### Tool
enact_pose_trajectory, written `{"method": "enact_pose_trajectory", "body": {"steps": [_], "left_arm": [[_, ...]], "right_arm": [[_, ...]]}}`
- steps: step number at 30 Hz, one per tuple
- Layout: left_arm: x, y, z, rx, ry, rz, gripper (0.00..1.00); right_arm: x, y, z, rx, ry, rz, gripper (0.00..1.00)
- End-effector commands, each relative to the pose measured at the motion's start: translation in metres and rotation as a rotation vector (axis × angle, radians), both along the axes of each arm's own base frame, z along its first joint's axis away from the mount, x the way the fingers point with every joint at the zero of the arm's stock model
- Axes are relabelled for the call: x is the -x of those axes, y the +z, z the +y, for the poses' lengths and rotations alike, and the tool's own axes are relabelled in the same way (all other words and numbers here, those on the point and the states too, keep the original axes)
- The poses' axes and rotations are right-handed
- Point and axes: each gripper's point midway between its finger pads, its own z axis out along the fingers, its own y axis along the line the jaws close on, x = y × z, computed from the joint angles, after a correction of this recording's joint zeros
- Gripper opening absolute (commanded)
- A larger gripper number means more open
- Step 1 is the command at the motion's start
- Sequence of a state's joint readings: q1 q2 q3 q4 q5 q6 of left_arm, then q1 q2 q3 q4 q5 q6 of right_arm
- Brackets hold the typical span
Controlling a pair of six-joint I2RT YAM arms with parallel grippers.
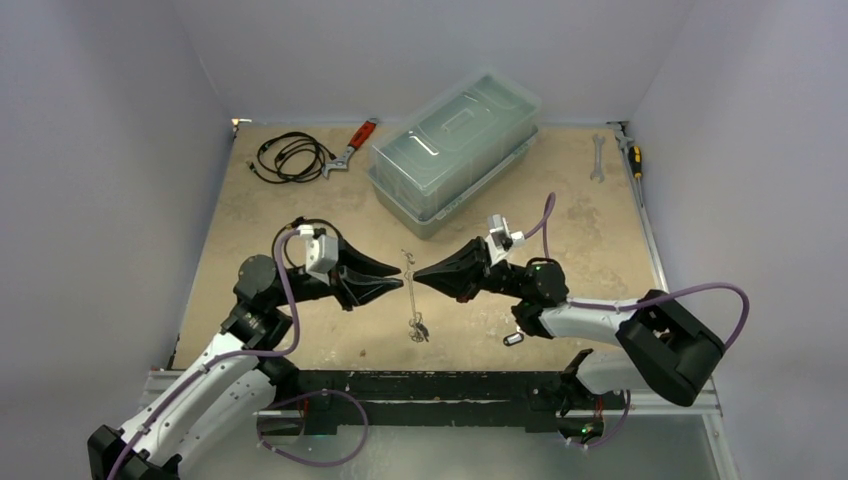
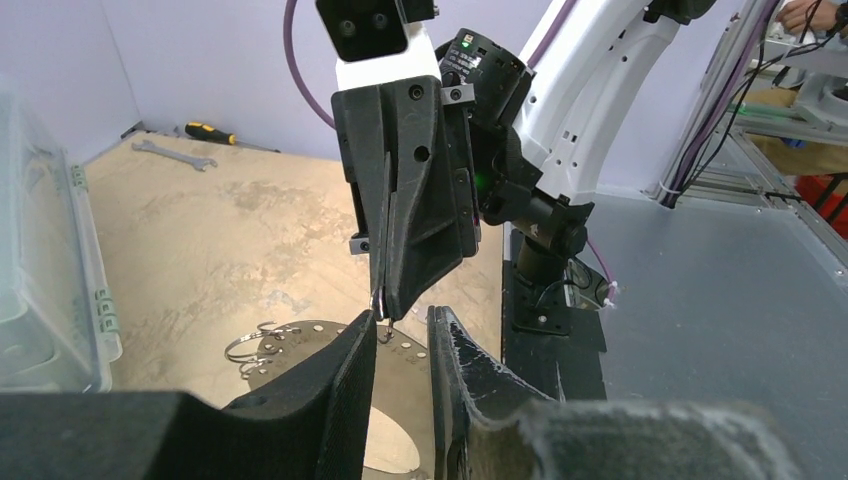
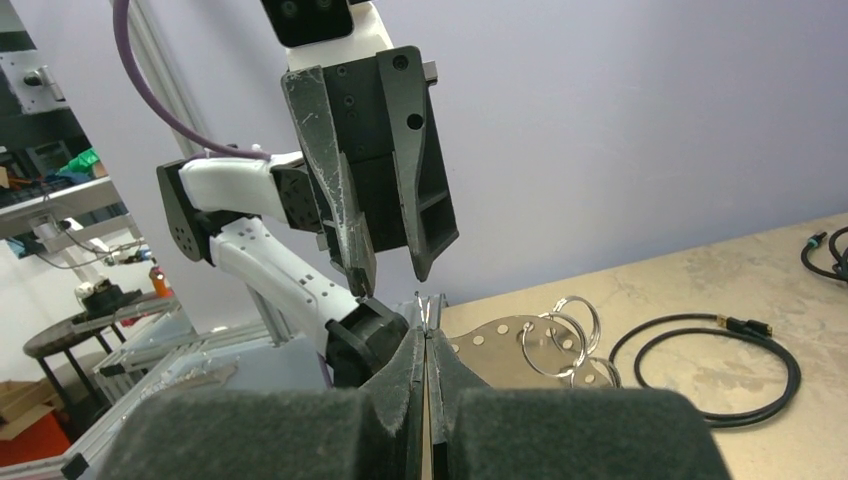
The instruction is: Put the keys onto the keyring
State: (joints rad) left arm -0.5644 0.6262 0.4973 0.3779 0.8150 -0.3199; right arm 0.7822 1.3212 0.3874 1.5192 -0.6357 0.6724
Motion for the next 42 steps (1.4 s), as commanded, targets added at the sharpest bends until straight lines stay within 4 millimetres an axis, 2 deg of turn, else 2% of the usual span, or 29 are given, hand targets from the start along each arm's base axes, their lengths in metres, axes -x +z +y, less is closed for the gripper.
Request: {"method": "enact_pose_trajectory", "body": {"steps": [1, 11, 17, 27, 31, 34, 39, 42], "left_arm": [[0.004, 0.004, -0.002, 0.01, -0.03, -0.056, 0.24], [-0.002, -0.002, -0.004, -0.013, -0.017, -0.03, 0.24], [-0.004, -0.006, -0.005, -0.033, -0.018, -0.004, 0.18], [0.001, -0.004, -0.006, -0.02, -0.047, -0.005, 0.0], [0.0, -0.004, -0.005, -0.025, -0.031, -0.006, 0.0], [-0.01, -0.008, -0.002, -0.056, 0.023, -0.002, 0.0], [-0.021, -0.012, 0.001, -0.104, 0.088, -0.004, 0.0], [-0.022, -0.012, 0.004, -0.113, 0.108, -0.008, 0.0]], "right_arm": [[0.026, 0.079, -0.026, -0.304, -0.011, -0.247, 0.0], [0.031, 0.085, -0.019, -0.318, 0.01, -0.256, 0.0], [0.032, 0.088, -0.019, -0.326, 0.011, -0.265, 0.0], [0.032, 0.085, -0.014, -0.317, 0.023, -0.259, 0.0], [0.034, 0.083, -0.012, -0.31, 0.034, -0.262, 0.0], [0.032, 0.079, -0.011, -0.304, 0.031, -0.249, 0.01], [0.03, 0.069, -0.008, -0.275, 0.03, -0.237, 0.41], [0.035, 0.062, -0.01, -0.251, 0.03, -0.276, 0.58]]}}
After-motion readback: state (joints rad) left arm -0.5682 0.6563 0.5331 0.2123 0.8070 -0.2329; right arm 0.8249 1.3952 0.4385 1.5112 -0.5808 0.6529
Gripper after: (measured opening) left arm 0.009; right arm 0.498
